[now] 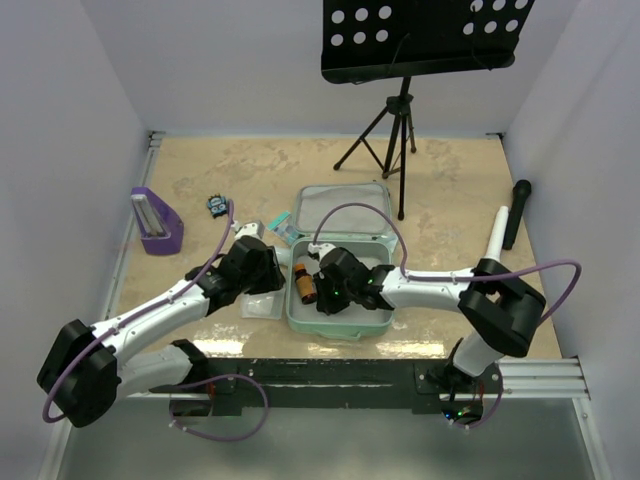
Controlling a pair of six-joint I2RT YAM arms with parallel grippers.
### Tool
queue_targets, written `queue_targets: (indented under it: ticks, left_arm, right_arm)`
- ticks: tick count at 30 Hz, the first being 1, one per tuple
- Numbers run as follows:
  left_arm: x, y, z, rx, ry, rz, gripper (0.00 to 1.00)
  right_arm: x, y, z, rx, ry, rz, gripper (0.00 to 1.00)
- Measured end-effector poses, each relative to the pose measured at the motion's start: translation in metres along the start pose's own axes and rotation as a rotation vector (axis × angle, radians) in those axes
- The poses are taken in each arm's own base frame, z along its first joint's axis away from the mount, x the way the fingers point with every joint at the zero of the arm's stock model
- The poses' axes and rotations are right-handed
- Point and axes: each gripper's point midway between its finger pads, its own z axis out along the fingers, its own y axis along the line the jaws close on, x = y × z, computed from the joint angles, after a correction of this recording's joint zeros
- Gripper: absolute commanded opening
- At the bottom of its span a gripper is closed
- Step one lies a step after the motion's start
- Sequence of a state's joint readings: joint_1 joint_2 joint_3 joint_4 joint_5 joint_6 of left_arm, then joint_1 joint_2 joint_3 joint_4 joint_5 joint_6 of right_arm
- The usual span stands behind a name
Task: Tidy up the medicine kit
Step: Adjust the pill bottle in the medicine box.
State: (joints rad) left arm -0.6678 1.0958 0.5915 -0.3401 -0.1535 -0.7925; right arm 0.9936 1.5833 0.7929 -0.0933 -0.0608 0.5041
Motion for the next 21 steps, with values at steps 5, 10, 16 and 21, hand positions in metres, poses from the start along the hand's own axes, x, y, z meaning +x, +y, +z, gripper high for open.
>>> queue_targets:
  ticks: [5,10,16,21]
  left_arm:
    - [0.001,0.001,0.0,-0.004,0.004,0.001,0.55]
    - [0.001,0.001,0.0,-0.005,0.005,0.001,0.56]
    - [0.001,0.001,0.0,-0.004,0.005,0.001,0.55]
    - [0.002,0.001,0.0,-0.005,0.007,0.001,0.55]
  right_arm:
    - [-0.012,0.005,0.008,-0.009,-0.039,0.031,0.0]
    - [-0.023,0.011,0.012,-0.021,-0.075,0.058,0.0]
    - [-0.04,0.015,0.014,-0.017,-0.121,0.084,0.0]
    - [-0.047,0.012,0.02,0.01,-0.139,0.107,0.0]
